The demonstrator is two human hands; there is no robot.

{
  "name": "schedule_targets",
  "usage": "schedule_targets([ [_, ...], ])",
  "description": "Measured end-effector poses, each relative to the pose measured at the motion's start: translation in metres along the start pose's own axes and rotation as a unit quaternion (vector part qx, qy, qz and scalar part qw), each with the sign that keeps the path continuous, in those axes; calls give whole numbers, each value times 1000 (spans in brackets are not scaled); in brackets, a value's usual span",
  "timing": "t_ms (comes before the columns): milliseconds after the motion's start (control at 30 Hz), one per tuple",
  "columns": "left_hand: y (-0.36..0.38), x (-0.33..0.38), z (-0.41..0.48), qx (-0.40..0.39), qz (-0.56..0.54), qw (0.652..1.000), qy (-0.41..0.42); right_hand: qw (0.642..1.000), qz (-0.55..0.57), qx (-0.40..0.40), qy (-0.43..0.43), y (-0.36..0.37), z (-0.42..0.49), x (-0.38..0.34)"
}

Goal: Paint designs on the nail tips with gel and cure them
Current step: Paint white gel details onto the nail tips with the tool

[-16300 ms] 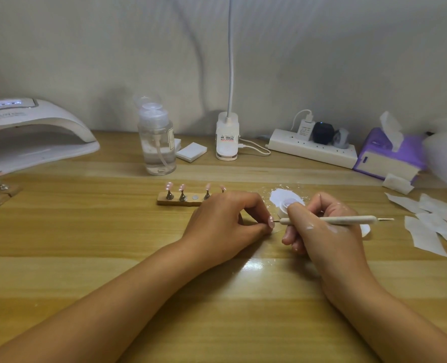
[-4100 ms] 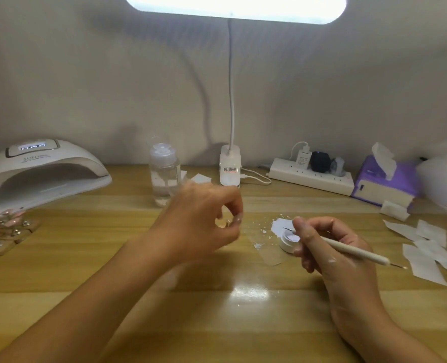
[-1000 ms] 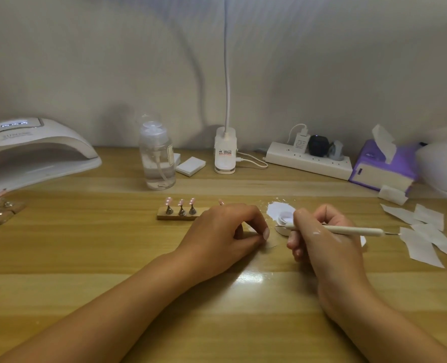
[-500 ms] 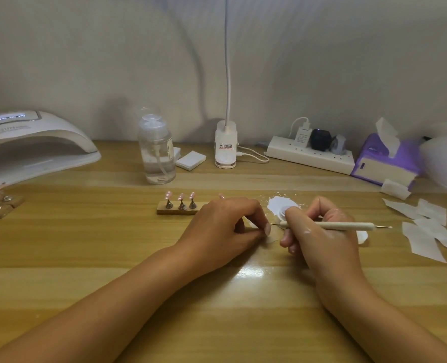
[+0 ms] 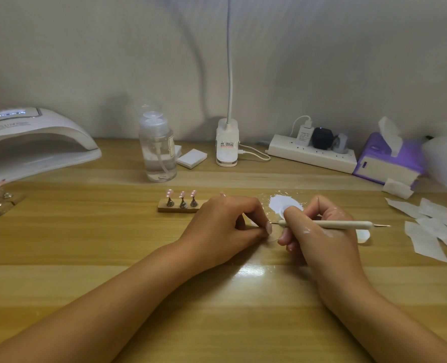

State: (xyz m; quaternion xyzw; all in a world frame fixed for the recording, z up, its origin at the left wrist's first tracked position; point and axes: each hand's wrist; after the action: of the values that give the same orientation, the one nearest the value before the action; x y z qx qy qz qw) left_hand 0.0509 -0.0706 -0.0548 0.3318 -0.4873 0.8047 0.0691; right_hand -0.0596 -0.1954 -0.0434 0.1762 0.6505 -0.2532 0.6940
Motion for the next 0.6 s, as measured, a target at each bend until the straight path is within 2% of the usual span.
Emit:
schedule_targets([
  [600,-1,2,1,2,-4,1000,7,1000,8,-2,-13,-1,2,3],
])
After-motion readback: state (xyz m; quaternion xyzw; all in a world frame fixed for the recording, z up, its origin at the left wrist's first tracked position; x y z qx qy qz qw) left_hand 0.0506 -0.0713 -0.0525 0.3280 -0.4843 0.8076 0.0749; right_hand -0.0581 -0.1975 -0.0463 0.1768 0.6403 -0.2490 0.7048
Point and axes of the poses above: each hand's wrist, its own z-axis towards the middle knuckle, its own y-axis out of the palm, x = y × z, and after that the axes turned 7 degrees about -x, right-handed
